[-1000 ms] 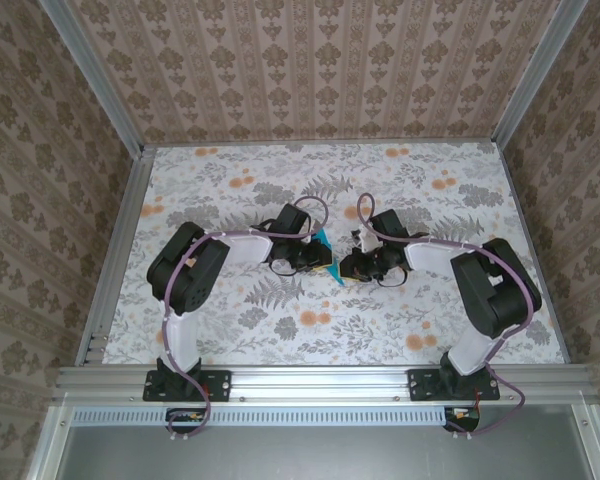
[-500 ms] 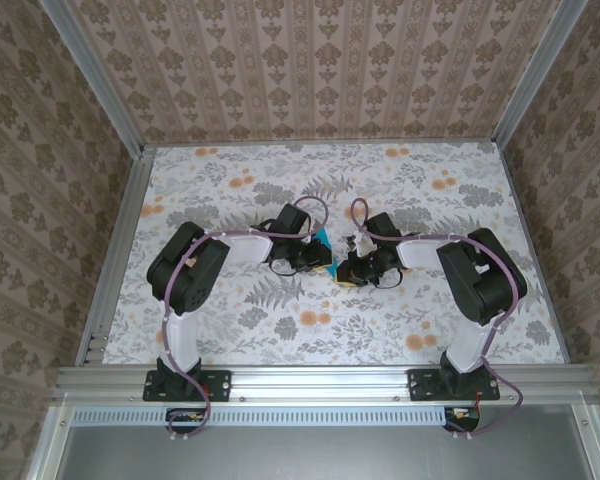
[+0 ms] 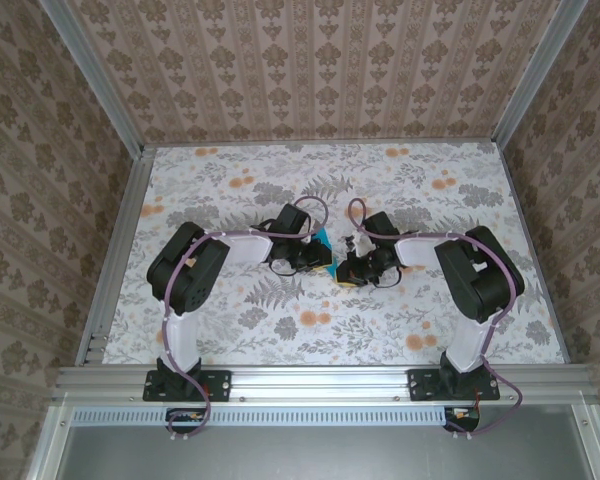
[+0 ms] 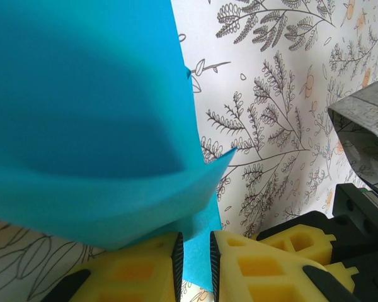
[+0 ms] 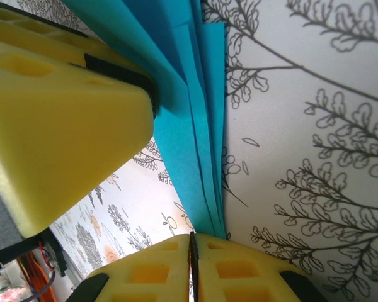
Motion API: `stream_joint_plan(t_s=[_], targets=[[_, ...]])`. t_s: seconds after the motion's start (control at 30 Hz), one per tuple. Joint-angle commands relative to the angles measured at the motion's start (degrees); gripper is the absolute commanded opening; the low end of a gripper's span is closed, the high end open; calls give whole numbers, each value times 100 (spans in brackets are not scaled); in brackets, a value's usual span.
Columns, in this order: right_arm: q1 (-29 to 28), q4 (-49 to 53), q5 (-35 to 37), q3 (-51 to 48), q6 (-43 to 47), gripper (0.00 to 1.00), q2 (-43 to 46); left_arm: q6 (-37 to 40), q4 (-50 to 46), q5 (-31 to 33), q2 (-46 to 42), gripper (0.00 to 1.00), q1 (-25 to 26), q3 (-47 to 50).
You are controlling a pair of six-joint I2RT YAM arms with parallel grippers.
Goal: Fold a paper plane with a square sheet of paper (pick it up from the middle)
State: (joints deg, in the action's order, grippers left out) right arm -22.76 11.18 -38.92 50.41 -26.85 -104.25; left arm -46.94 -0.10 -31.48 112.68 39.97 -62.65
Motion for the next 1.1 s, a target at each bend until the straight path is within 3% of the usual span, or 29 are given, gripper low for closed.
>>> stream_joint_plan(t_s=[0.0, 0.27, 0.47, 0.83, 1.07], targets=[[-106, 1085, 612, -5, 366, 11, -221, -26, -321, 237, 186, 22, -77, 79], [-108, 1452, 623, -339, 426, 11, 521, -27, -351, 257, 196, 21, -112, 108], [-109, 749, 484, -183, 135, 15, 1099, -26, -334, 215, 205, 21, -112, 88], [-282, 344, 297, 762, -70, 14, -129, -26, -278, 101, 240, 21, -112, 21], [-281, 498, 555, 591, 15, 11, -399, -20, -258, 99, 179, 20, -122, 33]])
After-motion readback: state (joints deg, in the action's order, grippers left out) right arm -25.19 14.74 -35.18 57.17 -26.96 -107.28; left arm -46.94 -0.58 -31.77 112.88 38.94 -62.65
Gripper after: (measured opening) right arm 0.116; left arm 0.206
